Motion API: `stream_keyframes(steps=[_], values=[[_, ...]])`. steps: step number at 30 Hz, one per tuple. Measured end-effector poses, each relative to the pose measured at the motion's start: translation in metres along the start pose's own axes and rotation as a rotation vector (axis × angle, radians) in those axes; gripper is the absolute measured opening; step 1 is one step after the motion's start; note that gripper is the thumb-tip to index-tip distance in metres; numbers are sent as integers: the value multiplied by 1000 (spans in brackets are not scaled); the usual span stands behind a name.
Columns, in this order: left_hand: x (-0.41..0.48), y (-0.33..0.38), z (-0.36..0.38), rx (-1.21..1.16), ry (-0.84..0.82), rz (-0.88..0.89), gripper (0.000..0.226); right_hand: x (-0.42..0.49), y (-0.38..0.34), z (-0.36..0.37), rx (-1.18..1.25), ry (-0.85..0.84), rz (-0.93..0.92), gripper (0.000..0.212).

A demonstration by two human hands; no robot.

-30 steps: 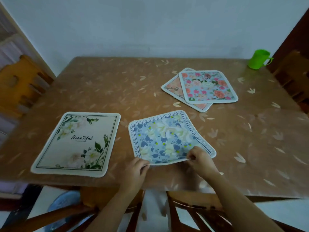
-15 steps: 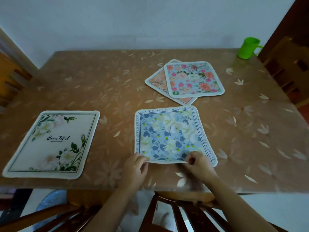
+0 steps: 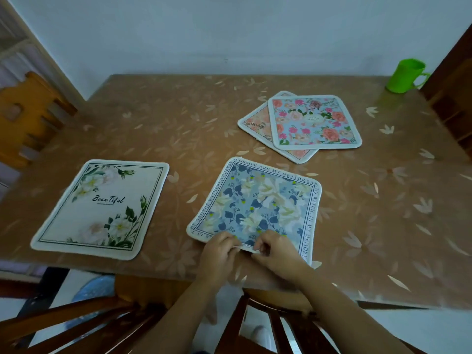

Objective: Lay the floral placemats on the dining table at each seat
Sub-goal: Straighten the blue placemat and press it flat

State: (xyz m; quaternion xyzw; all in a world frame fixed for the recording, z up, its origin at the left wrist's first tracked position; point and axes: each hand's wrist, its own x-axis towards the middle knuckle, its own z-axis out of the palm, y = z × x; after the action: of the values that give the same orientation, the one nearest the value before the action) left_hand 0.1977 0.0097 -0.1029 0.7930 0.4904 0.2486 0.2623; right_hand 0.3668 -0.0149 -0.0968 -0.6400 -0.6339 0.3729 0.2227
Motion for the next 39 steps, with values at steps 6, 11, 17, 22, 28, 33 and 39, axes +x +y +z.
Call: stream_keyframes(steps=[6,11,17,22,28,33,39], values=[[5,-7,-9,-6,65,-64,10,-16,14,-33,-11,-68,-2,15],[8,-10,-22,13,82,-92,10,-25,18,-39,69,39,4,38],[-5,10,-14,26,-3,70,18,-16,9,-30,71,85,-80,23],[-11,22,-10,-73,8,72,11,-7,-11,-11,99,55,-149,8],[-17,12,-27,-69,-8,27,2,-4,-17,-3,88,2,-205,10],[-25,-7,-43,-40,59,-68,10,-5,5,-13,16,12,-159,10],[-27,-10,-46,-30,68,-84,11,-2,15,-16,-141,5,-198,11]])
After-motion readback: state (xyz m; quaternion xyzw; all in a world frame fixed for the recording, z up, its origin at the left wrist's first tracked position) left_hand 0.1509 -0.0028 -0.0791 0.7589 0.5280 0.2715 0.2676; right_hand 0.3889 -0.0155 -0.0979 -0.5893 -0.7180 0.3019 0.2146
